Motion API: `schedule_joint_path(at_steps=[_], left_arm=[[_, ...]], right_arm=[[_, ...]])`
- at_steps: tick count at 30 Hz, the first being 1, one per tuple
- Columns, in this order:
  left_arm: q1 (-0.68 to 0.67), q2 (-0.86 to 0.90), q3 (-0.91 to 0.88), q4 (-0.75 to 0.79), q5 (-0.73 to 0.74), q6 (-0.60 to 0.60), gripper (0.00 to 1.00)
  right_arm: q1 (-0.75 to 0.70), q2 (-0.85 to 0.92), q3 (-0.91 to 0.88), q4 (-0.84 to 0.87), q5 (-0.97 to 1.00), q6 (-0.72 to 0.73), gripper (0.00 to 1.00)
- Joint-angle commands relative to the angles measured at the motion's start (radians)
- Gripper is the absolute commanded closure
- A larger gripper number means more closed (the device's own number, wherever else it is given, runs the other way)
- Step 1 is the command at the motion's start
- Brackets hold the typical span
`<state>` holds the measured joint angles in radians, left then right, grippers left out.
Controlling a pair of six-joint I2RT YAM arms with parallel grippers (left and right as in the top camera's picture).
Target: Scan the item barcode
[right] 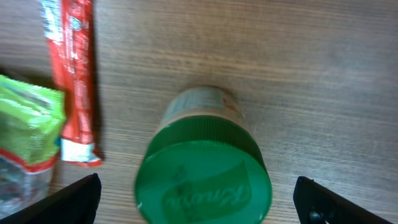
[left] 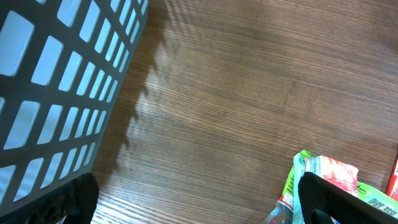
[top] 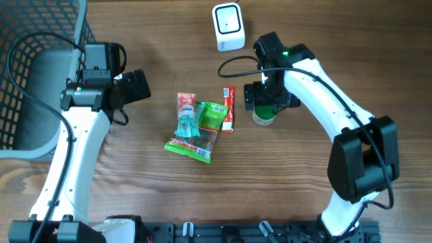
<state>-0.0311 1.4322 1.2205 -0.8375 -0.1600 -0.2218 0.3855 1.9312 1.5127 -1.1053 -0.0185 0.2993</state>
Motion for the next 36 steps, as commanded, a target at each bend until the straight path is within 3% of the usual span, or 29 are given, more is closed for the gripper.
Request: schedule_joint_path(at_steps=[1,5,8,17,34,36], left_arm=[[0.005,-0.004,0.006,0.003,-0.006,0.009,0.0],[0.005,-0.004,0.006,0.003,-0.006,0.009,0.0],[0.005,-0.004,0.006,0.003,-0.006,0.009,0.0],[0.005,-0.004,0.006,0.003,-0.006,0.009,0.0],[0.005,-0.004,0.006,0.003,-0.006,0.009,0.0],[0.005,-0.004,0.006,0.003,-0.006,0.009,0.0]], right_arm=[[-0.003,0.016,-0.061,0.047,0.003,0.024,0.01],[-0.003,0.016,-0.143,0.175,0.002,0.026,0.0],[-0.003,0.016,-0.146,0.177,0.003,0.018,0.0],[-0.003,0.016,-0.147,0.173,0.002,0.026,0.27],[-0.003,0.016,-0.189,0.211,0.003,0.021,0.27],[-0.003,0.016,-0.19,0.21,0.003,0.016,0.17]])
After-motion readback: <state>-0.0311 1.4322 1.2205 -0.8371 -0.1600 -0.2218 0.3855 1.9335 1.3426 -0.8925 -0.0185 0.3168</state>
